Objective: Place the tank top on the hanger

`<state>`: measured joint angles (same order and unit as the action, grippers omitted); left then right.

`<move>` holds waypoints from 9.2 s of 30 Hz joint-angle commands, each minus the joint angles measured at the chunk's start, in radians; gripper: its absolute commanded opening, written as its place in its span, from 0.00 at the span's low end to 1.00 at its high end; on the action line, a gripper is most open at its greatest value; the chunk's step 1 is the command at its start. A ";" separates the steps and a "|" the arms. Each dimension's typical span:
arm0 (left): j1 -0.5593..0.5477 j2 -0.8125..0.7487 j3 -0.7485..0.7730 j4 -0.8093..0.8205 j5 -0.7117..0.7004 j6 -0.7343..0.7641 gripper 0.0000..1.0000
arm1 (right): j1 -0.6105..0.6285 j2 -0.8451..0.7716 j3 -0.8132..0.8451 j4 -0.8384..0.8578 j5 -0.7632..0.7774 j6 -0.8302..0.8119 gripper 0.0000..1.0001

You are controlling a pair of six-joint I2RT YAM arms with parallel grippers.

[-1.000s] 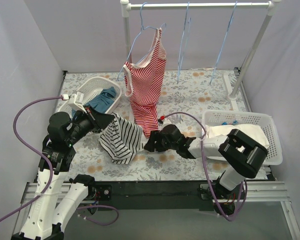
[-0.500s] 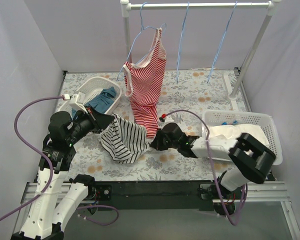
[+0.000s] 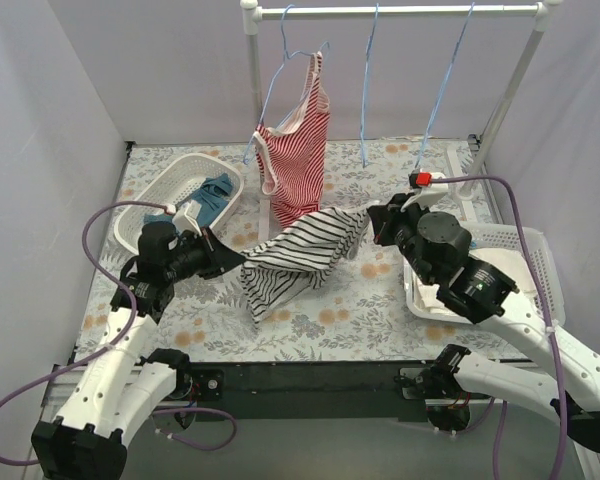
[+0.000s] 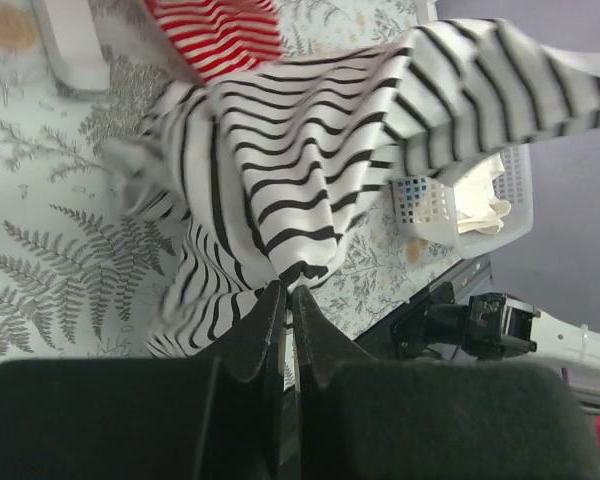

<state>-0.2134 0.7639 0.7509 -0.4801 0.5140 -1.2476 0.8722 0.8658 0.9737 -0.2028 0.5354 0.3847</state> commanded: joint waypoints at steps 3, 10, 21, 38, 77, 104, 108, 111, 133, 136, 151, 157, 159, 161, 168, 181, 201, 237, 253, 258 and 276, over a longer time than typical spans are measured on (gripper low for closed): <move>-0.004 0.006 -0.293 0.133 0.046 -0.212 0.00 | -0.002 -0.014 0.134 -0.076 -0.041 -0.116 0.01; -0.004 -0.089 -0.421 0.184 -0.020 -0.374 0.45 | -0.001 -0.024 -0.059 -0.043 -0.727 -0.064 0.01; -0.017 0.181 -0.105 0.216 -0.059 -0.189 0.50 | 0.240 -0.214 -0.524 -0.036 -0.971 0.098 0.01; -0.719 0.875 0.491 0.100 -0.612 0.049 0.46 | 0.257 -0.505 -0.740 -0.339 -0.595 0.419 0.01; -0.830 0.298 0.182 0.264 -0.933 -0.062 0.00 | 0.257 -0.458 -0.342 -0.544 -0.049 0.474 0.01; -0.831 0.183 0.627 0.542 -1.443 0.461 0.00 | 0.257 0.179 0.766 -0.069 0.109 -0.462 0.01; -0.830 0.112 0.414 0.338 -1.448 0.234 0.00 | 0.257 0.112 0.481 -0.078 0.071 -0.307 0.01; -0.830 0.065 0.274 0.180 -1.398 -0.036 0.00 | 0.257 0.030 0.190 -0.079 0.020 -0.109 0.01; -0.830 -0.110 -0.013 -0.084 -1.201 -0.389 0.66 | 0.221 -0.117 -0.184 -0.357 -0.149 0.191 0.68; -0.830 -0.103 0.063 -0.060 -1.178 -0.291 0.66 | 0.221 -0.122 -0.181 -0.357 -0.126 0.189 0.69; -0.830 0.279 0.513 0.210 -1.020 0.091 0.64 | 0.220 -0.054 -0.288 -0.297 -0.141 0.215 0.72; -0.830 0.606 0.891 0.239 -1.075 0.258 0.63 | 0.220 -0.030 -0.319 -0.265 -0.172 0.223 0.71; -0.830 0.725 0.981 0.271 -1.120 0.342 0.63 | 0.220 -0.033 -0.339 -0.256 -0.178 0.226 0.71; -0.830 0.816 1.126 0.294 -1.144 0.391 0.63 | 0.218 -0.036 -0.349 -0.244 -0.193 0.230 0.71; -0.827 1.224 1.619 0.321 -1.272 0.623 0.66 | 0.217 -0.037 -0.369 -0.222 -0.227 0.227 0.71; -0.748 1.342 1.584 0.353 -1.338 0.617 0.52 | 0.215 -0.111 -0.428 -0.222 -0.255 0.241 0.71; -0.702 1.259 1.515 0.347 -1.276 0.597 0.00 | 0.217 -0.120 -0.443 -0.216 -0.255 0.252 0.71; -0.705 0.290 0.558 0.046 -0.749 0.596 0.00 | 0.214 -0.257 -0.346 -0.317 -0.071 0.329 0.67; -0.705 -0.120 0.258 -0.152 -0.664 0.751 0.00 | 0.154 0.059 -0.179 -0.279 -0.133 0.264 0.57; -0.705 -0.135 0.254 -0.212 -0.698 0.761 0.00 | 0.077 0.108 -0.220 -0.242 -0.267 0.252 0.54; -0.705 -0.166 0.314 -0.403 -0.672 0.717 0.00 | 0.057 -0.045 -0.543 -0.113 -0.629 0.309 0.41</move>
<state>-0.9184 0.6075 1.0172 -0.8467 -0.1711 -0.5167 0.9306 0.8722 0.4679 -0.3729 -0.0162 0.6689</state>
